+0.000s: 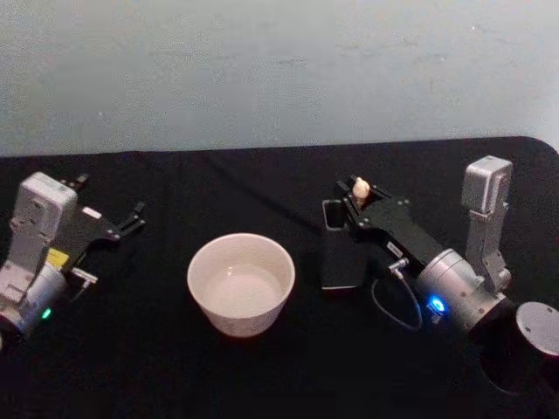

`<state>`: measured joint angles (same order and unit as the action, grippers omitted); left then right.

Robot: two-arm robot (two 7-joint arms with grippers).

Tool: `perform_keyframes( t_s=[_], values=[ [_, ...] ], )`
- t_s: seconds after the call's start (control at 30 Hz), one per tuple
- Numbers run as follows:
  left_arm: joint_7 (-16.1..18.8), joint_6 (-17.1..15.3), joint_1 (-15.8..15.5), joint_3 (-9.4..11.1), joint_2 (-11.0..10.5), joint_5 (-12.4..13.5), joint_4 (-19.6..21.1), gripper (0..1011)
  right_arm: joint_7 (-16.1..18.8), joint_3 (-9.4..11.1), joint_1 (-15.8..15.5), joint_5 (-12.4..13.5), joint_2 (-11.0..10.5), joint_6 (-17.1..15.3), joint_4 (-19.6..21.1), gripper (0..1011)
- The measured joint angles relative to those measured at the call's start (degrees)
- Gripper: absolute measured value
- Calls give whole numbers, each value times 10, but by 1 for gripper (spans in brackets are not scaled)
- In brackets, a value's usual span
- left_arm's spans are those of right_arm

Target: Pick up the stirring spoon with one hand, stir inside the cup, then place it back in its original position.

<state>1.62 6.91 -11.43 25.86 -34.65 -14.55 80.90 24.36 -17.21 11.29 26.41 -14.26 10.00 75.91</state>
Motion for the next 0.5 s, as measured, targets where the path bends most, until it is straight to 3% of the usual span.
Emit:
perform_keyframes(
  t_s=[0.5],
  values=[
    [0,0,0,0,0,0,0,1001,-3,-2,-2,-6,-2,-2,2,210]
  ],
)
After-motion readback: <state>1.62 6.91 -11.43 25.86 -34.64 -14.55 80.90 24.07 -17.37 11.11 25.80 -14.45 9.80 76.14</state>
